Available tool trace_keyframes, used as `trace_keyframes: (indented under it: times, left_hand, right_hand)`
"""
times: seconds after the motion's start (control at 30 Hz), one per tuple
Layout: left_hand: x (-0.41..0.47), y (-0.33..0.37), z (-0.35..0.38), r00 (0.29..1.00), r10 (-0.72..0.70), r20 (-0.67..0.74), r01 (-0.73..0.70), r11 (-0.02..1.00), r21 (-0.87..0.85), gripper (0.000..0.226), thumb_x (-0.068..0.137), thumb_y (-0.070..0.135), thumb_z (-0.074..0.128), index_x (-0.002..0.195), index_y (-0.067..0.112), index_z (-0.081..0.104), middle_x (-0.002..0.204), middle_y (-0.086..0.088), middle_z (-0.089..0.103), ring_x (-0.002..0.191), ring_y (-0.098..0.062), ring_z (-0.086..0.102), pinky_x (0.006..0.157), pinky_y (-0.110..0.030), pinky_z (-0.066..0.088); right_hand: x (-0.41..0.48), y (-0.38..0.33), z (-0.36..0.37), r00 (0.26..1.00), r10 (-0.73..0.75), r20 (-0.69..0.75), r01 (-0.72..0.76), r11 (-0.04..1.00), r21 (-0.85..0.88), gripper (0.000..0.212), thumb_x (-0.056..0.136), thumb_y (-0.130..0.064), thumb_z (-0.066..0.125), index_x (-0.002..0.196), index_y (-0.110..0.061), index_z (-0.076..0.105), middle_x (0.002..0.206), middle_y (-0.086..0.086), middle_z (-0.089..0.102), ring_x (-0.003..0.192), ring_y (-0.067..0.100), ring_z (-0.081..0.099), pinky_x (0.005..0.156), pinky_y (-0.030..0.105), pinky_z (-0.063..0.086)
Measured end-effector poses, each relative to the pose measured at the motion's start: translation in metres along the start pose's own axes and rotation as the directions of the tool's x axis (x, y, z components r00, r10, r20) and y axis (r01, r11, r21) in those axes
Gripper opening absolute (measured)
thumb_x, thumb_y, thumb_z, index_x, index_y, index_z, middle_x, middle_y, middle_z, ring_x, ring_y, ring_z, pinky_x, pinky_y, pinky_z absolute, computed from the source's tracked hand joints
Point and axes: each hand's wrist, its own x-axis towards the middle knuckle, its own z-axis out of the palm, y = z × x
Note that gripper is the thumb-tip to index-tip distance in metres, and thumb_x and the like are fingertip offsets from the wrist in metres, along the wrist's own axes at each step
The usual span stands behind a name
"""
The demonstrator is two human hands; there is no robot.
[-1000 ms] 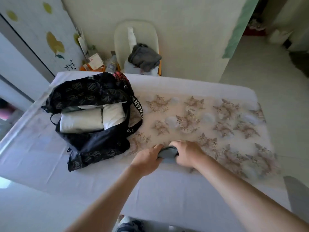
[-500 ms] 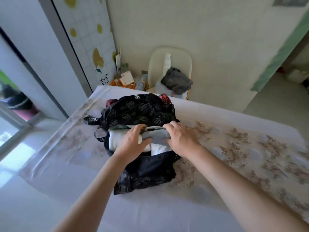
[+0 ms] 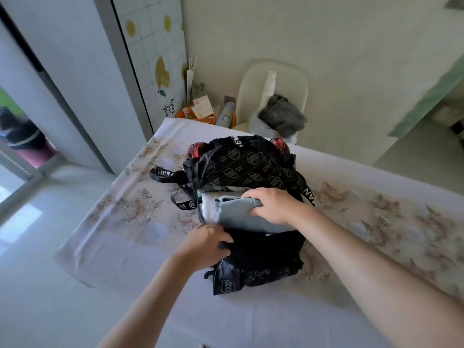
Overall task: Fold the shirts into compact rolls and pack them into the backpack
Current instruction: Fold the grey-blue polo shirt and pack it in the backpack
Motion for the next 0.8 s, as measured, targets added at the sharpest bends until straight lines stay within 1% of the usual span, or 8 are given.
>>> trace_keyframes:
  times: [0.07, 0.23, 0.37, 0.43, 0.5, 0.57, 0.67, 0.8]
  left_hand:
    - [-0.006, -0.002, 0.003, 0.999, 0.000, -0.047, -0.002, 0.999, -0.032, 0.023, 0.090, 0.032, 0.062, 0.111, 0.032, 0.072, 0.107, 0.012, 0.067, 0.101, -0.011, 0.058, 0.086, -0.022, 0.041]
    - [-0.015, -0.004, 0.006, 0.990, 0.012, -0.141, -0.027, 0.994, -0.103, 0.018, 0.094, 0.028, 0.062, 0.106, 0.027, 0.075, 0.101, 0.011, 0.070, 0.099, -0.011, 0.059, 0.084, -0.020, 0.041]
    - [-0.013, -0.005, 0.006, 0.983, 0.079, -0.167, -0.085, 0.996, -0.026, 0.015, 0.090, 0.027, 0.062, 0.093, 0.028, 0.077, 0.091, 0.010, 0.069, 0.094, -0.014, 0.056, 0.090, -0.033, 0.045]
    - [-0.011, -0.004, 0.011, 0.964, 0.112, -0.240, -0.110, 0.994, 0.024, 0.012, 0.087, 0.027, 0.064, 0.087, 0.029, 0.076, 0.094, 0.011, 0.062, 0.096, -0.014, 0.050, 0.090, -0.033, 0.042]
    - [-0.007, -0.001, 0.016, 0.928, 0.099, -0.360, -0.101, 0.995, 0.013, 0.009, 0.088, 0.025, 0.064, 0.087, 0.029, 0.073, 0.104, 0.009, 0.055, 0.101, -0.016, 0.045, 0.091, -0.034, 0.042]
    - [0.003, -0.001, 0.019, 0.901, 0.048, -0.432, -0.035, 0.999, 0.037, 0.016, 0.089, 0.024, 0.063, 0.105, 0.027, 0.066, 0.119, 0.003, 0.052, 0.112, -0.021, 0.043, 0.097, -0.038, 0.041]
    - [0.027, -0.006, 0.014, 0.965, -0.085, -0.249, 0.109, 0.990, 0.084, 0.041, 0.092, 0.030, 0.061, 0.131, 0.027, 0.052, 0.128, -0.001, 0.050, 0.119, -0.025, 0.044, 0.101, -0.040, 0.040]
    - [0.046, -0.007, 0.007, 0.982, -0.184, -0.033, 0.184, 0.983, 0.006, 0.029, 0.101, 0.030, 0.048, 0.128, 0.021, 0.055, 0.117, -0.006, 0.061, 0.104, -0.028, 0.058, 0.082, -0.034, 0.047]
  right_hand:
    - [0.007, -0.019, 0.007, 0.994, -0.021, 0.104, 0.020, 1.000, 0.014, 0.037, 0.093, -0.037, 0.063, 0.128, -0.042, 0.056, 0.125, -0.007, 0.061, 0.114, 0.021, 0.055, 0.094, 0.039, 0.047]
    - [0.018, -0.023, 0.046, 0.992, 0.081, 0.094, -0.071, 0.992, -0.108, 0.047, 0.094, -0.015, 0.046, 0.135, -0.038, 0.051, 0.132, 0.002, 0.056, 0.122, 0.030, 0.053, 0.093, 0.036, 0.043]
    - [0.026, -0.030, 0.048, 0.921, 0.095, 0.378, -0.096, 0.995, -0.016, 0.026, 0.087, -0.011, 0.046, 0.084, -0.034, 0.058, 0.096, -0.002, 0.063, 0.094, 0.024, 0.057, 0.074, 0.033, 0.045]
    - [0.031, -0.029, 0.048, 0.935, 0.095, 0.341, -0.114, 0.993, 0.037, 0.019, 0.085, -0.015, 0.047, 0.075, -0.028, 0.056, 0.089, 0.001, 0.061, 0.091, 0.026, 0.056, 0.072, 0.034, 0.042]
    - [0.031, -0.022, 0.051, 0.968, 0.106, 0.227, -0.123, 0.991, 0.060, 0.008, 0.084, -0.024, 0.050, 0.081, -0.024, 0.057, 0.092, 0.004, 0.064, 0.090, 0.027, 0.058, 0.070, 0.032, 0.043]
    - [0.024, -0.011, 0.054, 0.989, 0.101, 0.107, -0.110, 0.991, 0.079, 0.014, 0.081, -0.034, 0.054, 0.094, -0.029, 0.057, 0.096, -0.001, 0.065, 0.091, 0.024, 0.059, 0.069, 0.032, 0.046]
    - [0.007, 0.010, 0.060, 0.997, 0.073, -0.018, -0.072, 0.997, 0.011, 0.033, 0.081, -0.049, 0.057, 0.110, -0.033, 0.051, 0.108, -0.006, 0.064, 0.097, 0.022, 0.059, 0.082, 0.037, 0.046]
    - [0.004, 0.029, 0.062, 0.994, 0.102, 0.044, -0.104, 0.994, 0.030, 0.028, 0.087, -0.037, 0.053, 0.114, -0.031, 0.058, 0.111, -0.002, 0.066, 0.102, 0.024, 0.060, 0.082, 0.034, 0.044]
